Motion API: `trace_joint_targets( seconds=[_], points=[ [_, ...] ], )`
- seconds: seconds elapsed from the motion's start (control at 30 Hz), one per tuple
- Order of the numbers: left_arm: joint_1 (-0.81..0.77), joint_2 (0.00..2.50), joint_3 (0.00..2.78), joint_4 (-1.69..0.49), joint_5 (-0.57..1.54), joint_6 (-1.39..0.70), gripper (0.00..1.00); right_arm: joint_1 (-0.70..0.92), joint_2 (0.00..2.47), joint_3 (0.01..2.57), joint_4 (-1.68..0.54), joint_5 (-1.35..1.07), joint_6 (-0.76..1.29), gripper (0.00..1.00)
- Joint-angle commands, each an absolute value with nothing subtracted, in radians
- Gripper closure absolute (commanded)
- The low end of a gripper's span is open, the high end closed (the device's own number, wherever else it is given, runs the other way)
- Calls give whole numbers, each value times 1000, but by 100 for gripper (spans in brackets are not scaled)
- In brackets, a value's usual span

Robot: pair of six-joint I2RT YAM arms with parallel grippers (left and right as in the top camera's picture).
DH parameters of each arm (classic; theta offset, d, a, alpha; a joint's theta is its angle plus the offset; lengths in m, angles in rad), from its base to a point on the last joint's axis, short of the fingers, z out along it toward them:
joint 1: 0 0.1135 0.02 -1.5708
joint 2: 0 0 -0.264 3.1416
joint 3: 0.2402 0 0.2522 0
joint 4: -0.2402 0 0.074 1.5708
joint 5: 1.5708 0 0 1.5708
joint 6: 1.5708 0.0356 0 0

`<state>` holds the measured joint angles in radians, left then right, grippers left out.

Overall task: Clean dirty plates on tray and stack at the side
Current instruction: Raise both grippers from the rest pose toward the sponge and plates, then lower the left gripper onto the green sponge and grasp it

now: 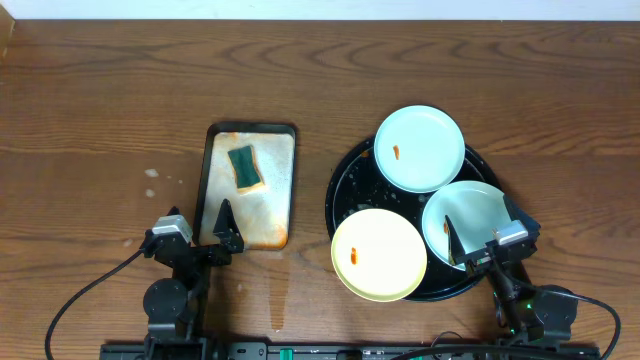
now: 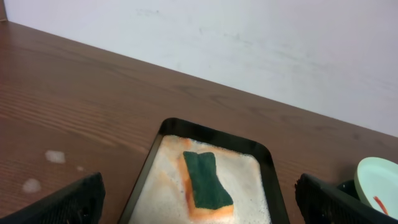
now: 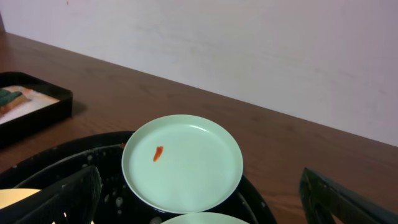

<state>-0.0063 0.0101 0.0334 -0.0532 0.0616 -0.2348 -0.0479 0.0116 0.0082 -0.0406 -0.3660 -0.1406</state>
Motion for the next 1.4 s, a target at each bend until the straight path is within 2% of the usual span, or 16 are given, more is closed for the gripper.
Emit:
trace_joint_targets(
  seconds=[0.0,0.17,0.53,0.73,0.93,1.17,1.37],
  points=[
    [0,6,4,-65,75,-229,2,-58,7,6,-44,-364,-151,1],
    [0,6,4,-68,14,-214,2,-58,7,6,-44,-364,-151,1],
    [0,6,4,-51,20,-240,2,-59,7,6,-44,-364,-158,1],
    [0,6,4,-12,134,-273,2,-58,7,6,42,-523,-33,1],
    [0,14,93,59,135,-274,2,-58,14,76,91,-522,109,1],
    [0,260,437,-162,115,-274,2,-59,226,386,-97,-521,88,1],
    [0,710,937,-592,145,-274,2,-58,694,846,-461,-525,87,1]
  ],
)
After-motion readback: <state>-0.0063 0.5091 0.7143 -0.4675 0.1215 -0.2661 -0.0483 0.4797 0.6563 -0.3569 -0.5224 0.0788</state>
